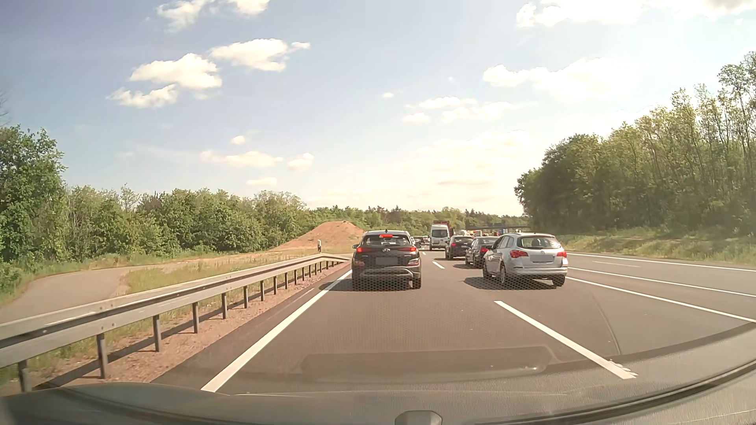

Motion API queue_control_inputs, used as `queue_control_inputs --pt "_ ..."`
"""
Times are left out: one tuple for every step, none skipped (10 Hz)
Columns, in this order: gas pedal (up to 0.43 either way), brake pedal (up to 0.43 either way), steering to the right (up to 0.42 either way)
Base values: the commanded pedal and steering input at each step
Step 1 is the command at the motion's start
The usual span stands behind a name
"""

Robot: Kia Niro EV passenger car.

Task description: Follow the waypoints while adhering to traffic rules and regulations

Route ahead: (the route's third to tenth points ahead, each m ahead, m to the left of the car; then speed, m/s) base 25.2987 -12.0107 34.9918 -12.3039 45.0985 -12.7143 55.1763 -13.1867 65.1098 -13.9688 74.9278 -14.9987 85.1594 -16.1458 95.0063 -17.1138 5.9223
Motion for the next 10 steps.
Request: queue_control_inputs --pt "0.0 0.043 0.002" --pt "0.0 0.043 0.002" --pt "0.0 0.037 0.001" --pt "0.0 0.018 0.001" --pt "0.0 0.012 0.001" --pt "0.0 0.012 0.002" --pt "0.0 0.006 0.001" --pt "0.0 0.0 0.002" --pt "0.0 0.0 0.002" --pt "0.0 0.0 0.002"
